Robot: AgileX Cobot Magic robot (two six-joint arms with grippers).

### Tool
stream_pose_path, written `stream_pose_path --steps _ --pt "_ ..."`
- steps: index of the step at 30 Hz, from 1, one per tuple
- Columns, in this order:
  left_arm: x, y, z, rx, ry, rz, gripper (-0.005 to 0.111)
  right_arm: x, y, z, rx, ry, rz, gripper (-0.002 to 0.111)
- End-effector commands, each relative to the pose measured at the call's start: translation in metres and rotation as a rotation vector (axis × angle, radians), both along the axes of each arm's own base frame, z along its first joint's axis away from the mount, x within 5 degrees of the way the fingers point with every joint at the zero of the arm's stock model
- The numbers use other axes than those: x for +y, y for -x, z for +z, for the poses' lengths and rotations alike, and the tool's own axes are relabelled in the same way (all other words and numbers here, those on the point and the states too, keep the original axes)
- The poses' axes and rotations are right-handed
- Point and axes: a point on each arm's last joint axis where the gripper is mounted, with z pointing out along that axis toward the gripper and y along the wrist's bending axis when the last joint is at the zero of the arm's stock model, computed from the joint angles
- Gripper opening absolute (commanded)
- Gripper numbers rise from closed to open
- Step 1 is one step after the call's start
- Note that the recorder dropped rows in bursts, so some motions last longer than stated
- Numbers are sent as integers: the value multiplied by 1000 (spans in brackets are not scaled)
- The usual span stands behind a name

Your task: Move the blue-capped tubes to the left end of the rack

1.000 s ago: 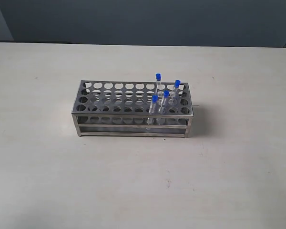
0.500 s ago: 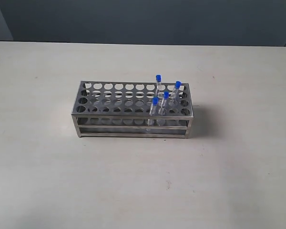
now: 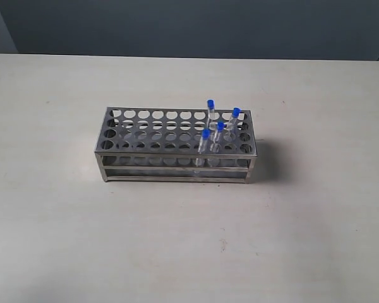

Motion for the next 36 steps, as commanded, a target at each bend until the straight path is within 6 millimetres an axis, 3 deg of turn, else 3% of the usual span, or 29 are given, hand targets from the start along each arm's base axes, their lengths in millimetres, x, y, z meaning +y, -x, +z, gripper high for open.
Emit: stream_pose_path --steps 1,5,11,21,30,36 --pt "0 0 2 -10 -2 0 1 37 -15 -59 100 47 159 39" --pt "0 0 2 -10 -2 0 1 48 -31 -103 168 19 203 39" --pt "0 0 2 -10 -4 0 1 56 -39 -141 212 -2 250 39" --pt "0 0 2 -10 -4 0 1 69 -26 -147 164 42 472 39" --pt "0 0 2 -10 -4 0 1 62 -4 -168 215 43 480 39" --pt "0 0 2 -10 -4 0 1 64 0 -171 210 98 519 39"
